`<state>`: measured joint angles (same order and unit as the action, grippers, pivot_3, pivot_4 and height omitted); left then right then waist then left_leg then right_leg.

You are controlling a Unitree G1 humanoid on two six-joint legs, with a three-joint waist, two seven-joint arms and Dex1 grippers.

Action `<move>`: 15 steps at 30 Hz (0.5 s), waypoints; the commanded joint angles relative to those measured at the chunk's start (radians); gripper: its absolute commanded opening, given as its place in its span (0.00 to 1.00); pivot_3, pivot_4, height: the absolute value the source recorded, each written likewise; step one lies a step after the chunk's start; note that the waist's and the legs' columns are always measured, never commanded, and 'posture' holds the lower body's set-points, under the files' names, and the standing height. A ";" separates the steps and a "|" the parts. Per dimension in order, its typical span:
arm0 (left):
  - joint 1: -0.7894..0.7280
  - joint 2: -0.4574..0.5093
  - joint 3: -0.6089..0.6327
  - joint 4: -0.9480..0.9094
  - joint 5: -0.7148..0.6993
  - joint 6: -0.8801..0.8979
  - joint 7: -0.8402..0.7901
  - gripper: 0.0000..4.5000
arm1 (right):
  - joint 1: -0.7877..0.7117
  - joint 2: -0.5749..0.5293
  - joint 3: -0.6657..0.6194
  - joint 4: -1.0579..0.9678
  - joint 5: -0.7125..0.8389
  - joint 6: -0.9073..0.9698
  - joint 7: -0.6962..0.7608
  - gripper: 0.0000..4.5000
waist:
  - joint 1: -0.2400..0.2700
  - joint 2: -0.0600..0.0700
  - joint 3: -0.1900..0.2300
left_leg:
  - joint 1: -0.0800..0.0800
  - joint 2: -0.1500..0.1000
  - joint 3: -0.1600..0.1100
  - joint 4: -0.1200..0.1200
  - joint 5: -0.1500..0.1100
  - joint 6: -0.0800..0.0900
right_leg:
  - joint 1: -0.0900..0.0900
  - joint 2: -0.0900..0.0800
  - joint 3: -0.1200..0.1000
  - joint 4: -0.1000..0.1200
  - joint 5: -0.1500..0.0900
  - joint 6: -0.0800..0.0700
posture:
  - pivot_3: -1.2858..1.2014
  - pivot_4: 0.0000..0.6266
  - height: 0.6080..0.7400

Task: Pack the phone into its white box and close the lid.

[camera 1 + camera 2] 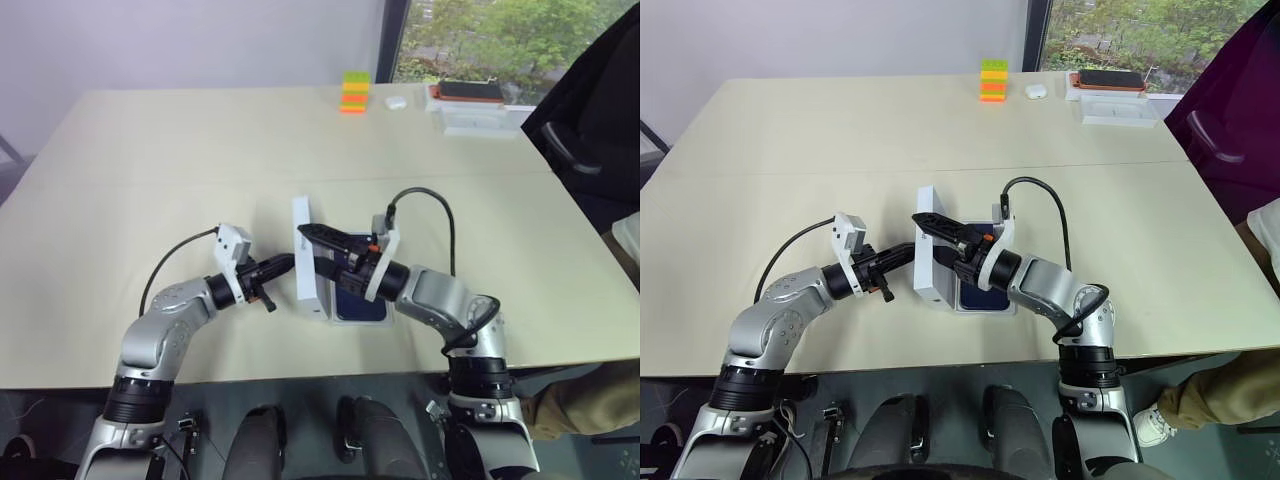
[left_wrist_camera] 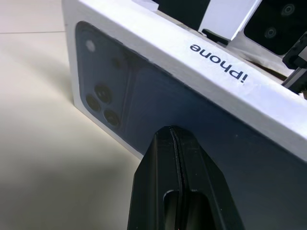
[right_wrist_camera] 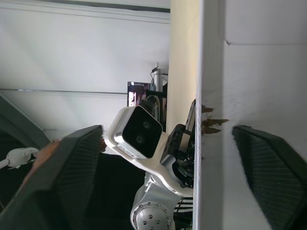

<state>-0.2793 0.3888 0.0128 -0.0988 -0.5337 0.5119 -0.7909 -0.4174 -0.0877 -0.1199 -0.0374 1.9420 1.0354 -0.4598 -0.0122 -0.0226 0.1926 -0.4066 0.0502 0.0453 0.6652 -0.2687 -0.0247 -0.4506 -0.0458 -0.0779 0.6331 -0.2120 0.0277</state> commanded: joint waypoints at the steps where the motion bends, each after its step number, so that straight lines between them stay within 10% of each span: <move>1: -0.008 -0.002 0.003 -0.014 0.000 -0.022 -0.008 0.00 | -0.003 -0.005 0.008 -0.050 0.030 -0.012 0.022 0.98 | 0.000 0.000 0.000 | 0.000 0.000 0.000 0.000 0.000 0.000 | 0.000 0.000 0.000 0.000 0.000 0.000 | 0.52 0.24 1.00; 15: -0.008 -0.003 0.004 -0.014 0.002 -0.022 -0.010 0.00 | -0.002 -0.015 0.019 -0.052 0.030 -0.023 0.031 0.98 | 0.000 0.000 0.000 | 0.000 0.000 0.000 0.000 0.000 0.000 | 0.000 0.000 0.000 0.000 0.000 0.000 | 0.52 0.24 1.00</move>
<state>-0.2793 0.3886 0.0128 -0.0987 -0.5321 0.5114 -0.7954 -0.4159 -0.1003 -0.1039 -0.0375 1.9437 1.0183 -0.4447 -0.0118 -0.0226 0.1926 -0.4066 0.0501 0.0453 0.6652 -0.2687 -0.0247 -0.4506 -0.0458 -0.0779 0.6331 -0.2118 0.0274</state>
